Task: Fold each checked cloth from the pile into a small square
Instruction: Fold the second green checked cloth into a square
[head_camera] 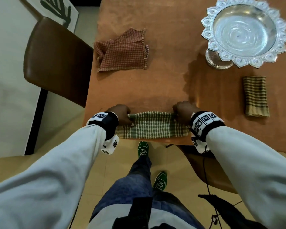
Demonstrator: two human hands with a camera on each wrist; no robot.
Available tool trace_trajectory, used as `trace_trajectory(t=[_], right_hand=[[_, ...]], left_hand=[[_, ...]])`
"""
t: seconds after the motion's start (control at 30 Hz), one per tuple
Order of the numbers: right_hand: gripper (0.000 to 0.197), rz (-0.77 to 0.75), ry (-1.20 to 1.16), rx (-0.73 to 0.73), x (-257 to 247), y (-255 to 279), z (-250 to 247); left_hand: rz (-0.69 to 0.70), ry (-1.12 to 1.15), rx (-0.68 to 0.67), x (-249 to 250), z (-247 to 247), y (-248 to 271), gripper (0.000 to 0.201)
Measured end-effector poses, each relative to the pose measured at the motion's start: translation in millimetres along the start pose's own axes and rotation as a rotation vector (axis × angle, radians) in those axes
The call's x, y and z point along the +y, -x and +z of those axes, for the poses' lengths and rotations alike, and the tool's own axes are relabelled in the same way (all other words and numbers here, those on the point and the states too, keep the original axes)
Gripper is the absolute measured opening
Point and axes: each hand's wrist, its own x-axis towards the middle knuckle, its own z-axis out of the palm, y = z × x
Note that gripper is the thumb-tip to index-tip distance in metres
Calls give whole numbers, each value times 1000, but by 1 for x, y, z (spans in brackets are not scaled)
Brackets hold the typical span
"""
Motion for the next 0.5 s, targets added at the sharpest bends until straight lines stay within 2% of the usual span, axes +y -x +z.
trace_trajectory(t=[0.13, 0.2, 0.27, 0.4, 0.43, 0.5], right_hand=[[19, -27, -134, -43, 7, 3, -3], [29, -29, -243, -66, 11, 4, -5], [34, -10, -451, -118, 13, 8, -9], [26, 103, -1271, -245, 5, 27, -15], [27, 137, -1389, -250, 3, 28, -12], [31, 210, -1367, -240, -4, 27, -3]], left_hand=[[15, 298, -9, -18, -22, 0, 35], [27, 348, 6, -26, -41, -2, 28], [47, 348, 58, -26, -71, -9, 28], [77, 222, 299, -4, -136, -41, 42], [71, 164, 385, 6, -146, -49, 44], [20, 15, 506, 29, -150, -54, 52]])
